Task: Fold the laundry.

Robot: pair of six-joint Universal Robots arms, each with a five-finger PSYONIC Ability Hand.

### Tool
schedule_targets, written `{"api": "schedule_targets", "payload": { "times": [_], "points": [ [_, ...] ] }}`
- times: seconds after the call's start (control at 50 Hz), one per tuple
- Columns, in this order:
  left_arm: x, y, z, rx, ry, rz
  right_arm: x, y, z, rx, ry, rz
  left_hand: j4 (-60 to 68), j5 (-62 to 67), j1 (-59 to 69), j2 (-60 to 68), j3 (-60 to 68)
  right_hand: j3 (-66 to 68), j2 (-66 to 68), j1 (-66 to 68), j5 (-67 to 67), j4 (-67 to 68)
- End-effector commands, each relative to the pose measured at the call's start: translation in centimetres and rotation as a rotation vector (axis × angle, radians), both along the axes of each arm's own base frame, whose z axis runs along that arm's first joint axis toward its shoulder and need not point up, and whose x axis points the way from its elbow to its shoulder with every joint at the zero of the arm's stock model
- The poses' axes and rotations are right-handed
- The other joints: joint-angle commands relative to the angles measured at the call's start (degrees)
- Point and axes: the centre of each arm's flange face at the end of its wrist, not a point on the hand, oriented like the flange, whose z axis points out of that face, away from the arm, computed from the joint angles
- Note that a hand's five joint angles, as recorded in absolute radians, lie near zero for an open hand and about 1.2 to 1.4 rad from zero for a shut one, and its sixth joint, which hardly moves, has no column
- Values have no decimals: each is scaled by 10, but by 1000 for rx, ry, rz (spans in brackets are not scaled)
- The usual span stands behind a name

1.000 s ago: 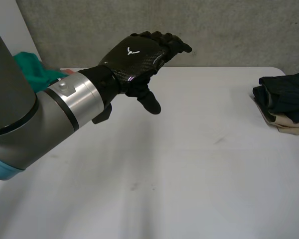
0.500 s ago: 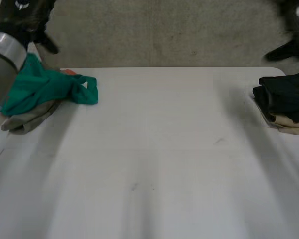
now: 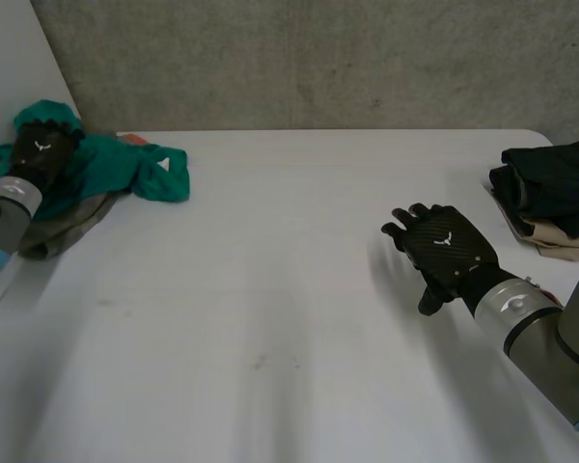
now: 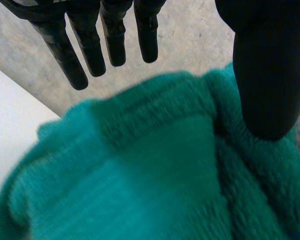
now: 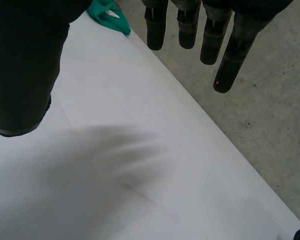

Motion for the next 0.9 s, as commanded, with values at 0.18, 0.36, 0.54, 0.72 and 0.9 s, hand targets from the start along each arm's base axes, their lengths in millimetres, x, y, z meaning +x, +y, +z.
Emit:
{"api": "schedule_targets", "payload": {
  "times": [0.18,0.36,0.54,0.72,0.9],
  "points": [
    [-4,-6,-24,-7,-17,6,-2,-2,0,0,-9,-6,604,601,603,605,606,-21,-29,-22,-34,-143],
    [-48,23,67,-198,-61,-20,-1,-4,2,-8,-13,-16,604,601,603,605,606,-21,-29,-22,-34,-143],
    [-141,138,187,-329,199,-258,-7,-9,12,-38,-18,-62,604,601,603,605,606,-21,-29,-22,-34,-143],
    [-234,273,156,-63,341,-583,-28,-24,27,-69,-48,-205,604,601,603,605,606,-21,-29,-22,-34,-143],
    [-282,346,44,279,216,-686,-31,-29,31,-54,-82,-225,604,601,603,605,606,-21,-29,-22,-34,-143]
  ]
}}
